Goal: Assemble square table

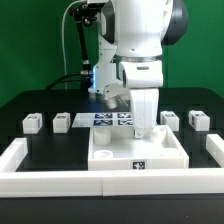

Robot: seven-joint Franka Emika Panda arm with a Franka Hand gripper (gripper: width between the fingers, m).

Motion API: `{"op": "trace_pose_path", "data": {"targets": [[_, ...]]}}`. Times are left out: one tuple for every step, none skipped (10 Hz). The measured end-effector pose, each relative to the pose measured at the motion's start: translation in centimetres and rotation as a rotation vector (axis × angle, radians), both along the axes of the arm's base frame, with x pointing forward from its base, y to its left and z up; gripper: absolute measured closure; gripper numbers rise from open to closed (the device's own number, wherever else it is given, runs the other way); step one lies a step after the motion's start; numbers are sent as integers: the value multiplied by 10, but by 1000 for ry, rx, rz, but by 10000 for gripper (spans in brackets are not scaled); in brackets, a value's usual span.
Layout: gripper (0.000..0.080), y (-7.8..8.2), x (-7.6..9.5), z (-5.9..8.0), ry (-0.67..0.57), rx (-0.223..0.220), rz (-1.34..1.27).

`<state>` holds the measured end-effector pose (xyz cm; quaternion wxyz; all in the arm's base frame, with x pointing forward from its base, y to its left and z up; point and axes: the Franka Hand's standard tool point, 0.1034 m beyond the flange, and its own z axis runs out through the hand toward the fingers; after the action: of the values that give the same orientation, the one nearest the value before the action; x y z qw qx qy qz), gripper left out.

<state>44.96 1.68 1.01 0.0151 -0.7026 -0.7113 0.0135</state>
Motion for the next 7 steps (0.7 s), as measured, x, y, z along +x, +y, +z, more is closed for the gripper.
{"op": "trace_pose_path", "data": {"targets": [[738,-1,0,0,0,0,-4],[738,-1,0,0,0,0,-4],[738,0,0,0,0,0,-5],[738,8,-1,-1,2,5,-11],[738,20,1,-2,0,13,9],[738,32,6,-2,-9,22,28],[738,42,9,-2,-14,25,30]]}}
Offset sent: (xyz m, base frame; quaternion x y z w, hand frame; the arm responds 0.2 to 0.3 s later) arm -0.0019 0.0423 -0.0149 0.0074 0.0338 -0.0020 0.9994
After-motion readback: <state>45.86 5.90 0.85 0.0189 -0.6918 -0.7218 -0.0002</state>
